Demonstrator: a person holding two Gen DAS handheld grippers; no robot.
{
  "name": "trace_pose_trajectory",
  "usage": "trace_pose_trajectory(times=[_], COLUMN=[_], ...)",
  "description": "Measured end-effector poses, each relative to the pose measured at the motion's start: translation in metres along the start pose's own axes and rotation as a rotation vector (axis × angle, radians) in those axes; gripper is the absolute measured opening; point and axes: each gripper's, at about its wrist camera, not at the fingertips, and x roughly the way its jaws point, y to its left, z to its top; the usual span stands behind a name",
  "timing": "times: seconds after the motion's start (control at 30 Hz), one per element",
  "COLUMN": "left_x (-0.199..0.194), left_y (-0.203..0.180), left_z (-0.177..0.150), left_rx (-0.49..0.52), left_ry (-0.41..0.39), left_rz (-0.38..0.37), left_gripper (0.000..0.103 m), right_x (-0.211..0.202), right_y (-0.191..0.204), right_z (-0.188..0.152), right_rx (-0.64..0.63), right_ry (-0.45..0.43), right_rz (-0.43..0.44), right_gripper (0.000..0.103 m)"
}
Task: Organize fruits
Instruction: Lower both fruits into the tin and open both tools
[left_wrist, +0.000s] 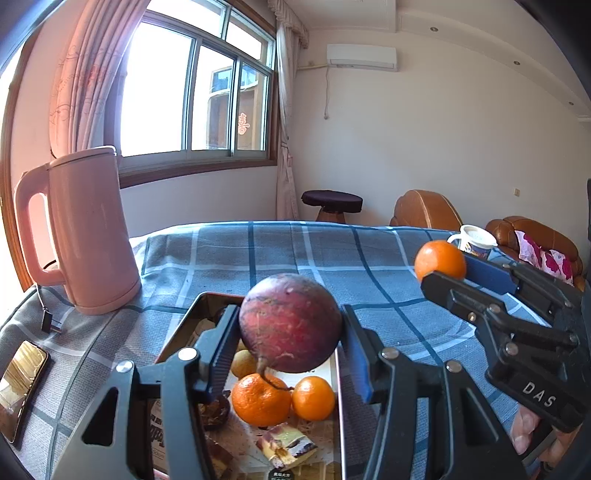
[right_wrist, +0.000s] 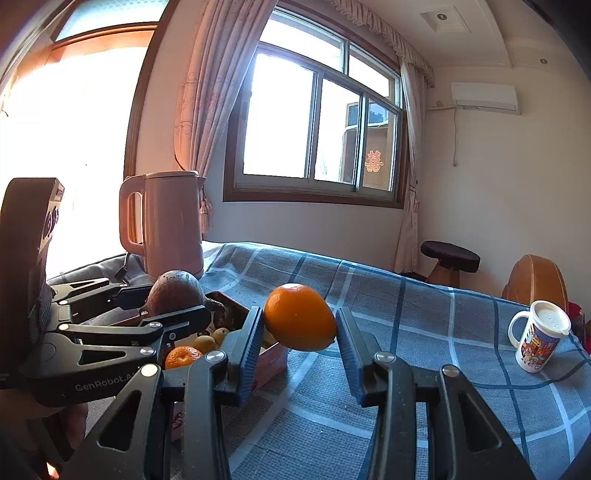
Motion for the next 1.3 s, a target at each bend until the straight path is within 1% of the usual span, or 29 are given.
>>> trace_pose_trajectory(times=[0.3,0.7,0.93,1.3], left_x=[0.000,0.000,0.002,0.002], left_y=[0.020,0.051,0.061,0.077], left_z=[-0.003,-0.009,-0.014,-0.018], left_rx=[-0.017,-0.036,-0.043,-0.060], left_ry=[0.014,0.040,0.061,0.073], left_rz=[0.034,0.091,0.102,0.113], left_gripper=[0.055,0.055,0.055,0.055], right_x=[0.008,0.029,0.040,0.057], right_y=[0.016,0.045,0.058,0.070], right_z=[0.003,0.011,0.007,0.000], right_rx=[-0.026,-0.068,-0.078,-0.074], right_ry=[0.008,0.023,0.050,0.090], right_rz=[0.027,0.082,0.099,0.122], right_gripper=[0.042,0.042,0.042,0.042])
